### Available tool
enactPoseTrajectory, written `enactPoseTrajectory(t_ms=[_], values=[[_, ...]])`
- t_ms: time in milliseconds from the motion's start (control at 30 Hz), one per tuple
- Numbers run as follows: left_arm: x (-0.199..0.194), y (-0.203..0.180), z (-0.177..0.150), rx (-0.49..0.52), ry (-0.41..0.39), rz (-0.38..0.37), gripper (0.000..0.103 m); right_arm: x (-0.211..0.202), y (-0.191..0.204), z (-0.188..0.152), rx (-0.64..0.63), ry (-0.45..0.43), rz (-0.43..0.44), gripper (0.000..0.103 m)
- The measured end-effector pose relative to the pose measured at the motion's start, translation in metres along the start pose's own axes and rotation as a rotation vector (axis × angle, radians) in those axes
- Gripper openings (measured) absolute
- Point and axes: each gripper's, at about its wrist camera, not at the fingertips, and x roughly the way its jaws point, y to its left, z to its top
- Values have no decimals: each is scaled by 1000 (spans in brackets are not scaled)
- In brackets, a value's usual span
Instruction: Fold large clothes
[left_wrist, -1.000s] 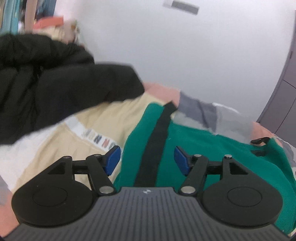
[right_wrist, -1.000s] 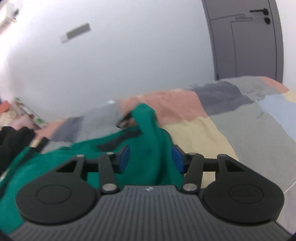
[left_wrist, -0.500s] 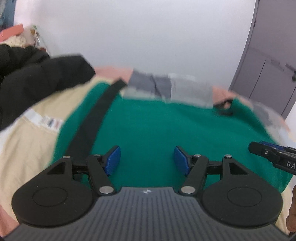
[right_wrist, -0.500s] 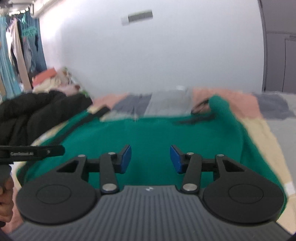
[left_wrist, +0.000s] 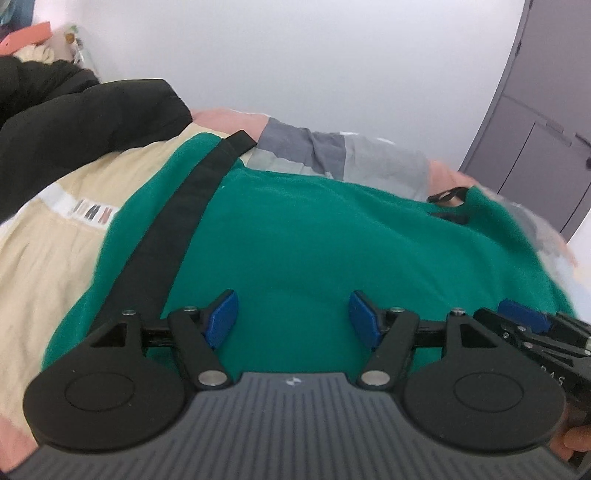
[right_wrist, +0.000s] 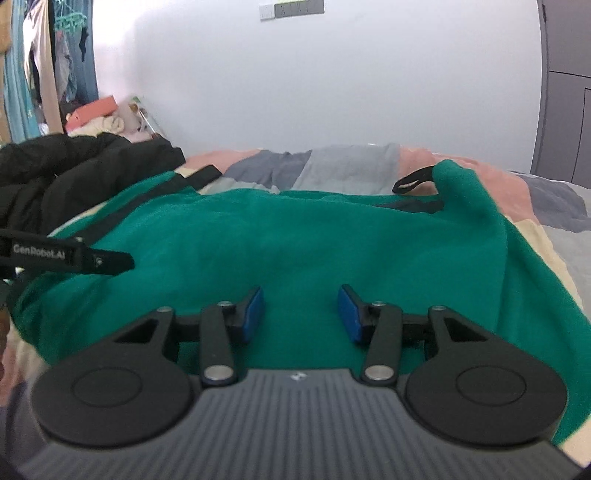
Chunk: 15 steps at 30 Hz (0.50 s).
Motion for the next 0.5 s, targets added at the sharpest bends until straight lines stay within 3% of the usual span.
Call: enactPoseTrajectory(t_ms=[267,467,500], values=[[-61,-7,-19,-13,-11,-10,73,-61,-6,-9,152,-38,-12,48],[-93,-1,-35,-121,15,-52,73,-86,-15,-24,347,-8,30,48],[-95,3,-39,-153,31,-62,77,-88,-19,-27,389,1,33,49]])
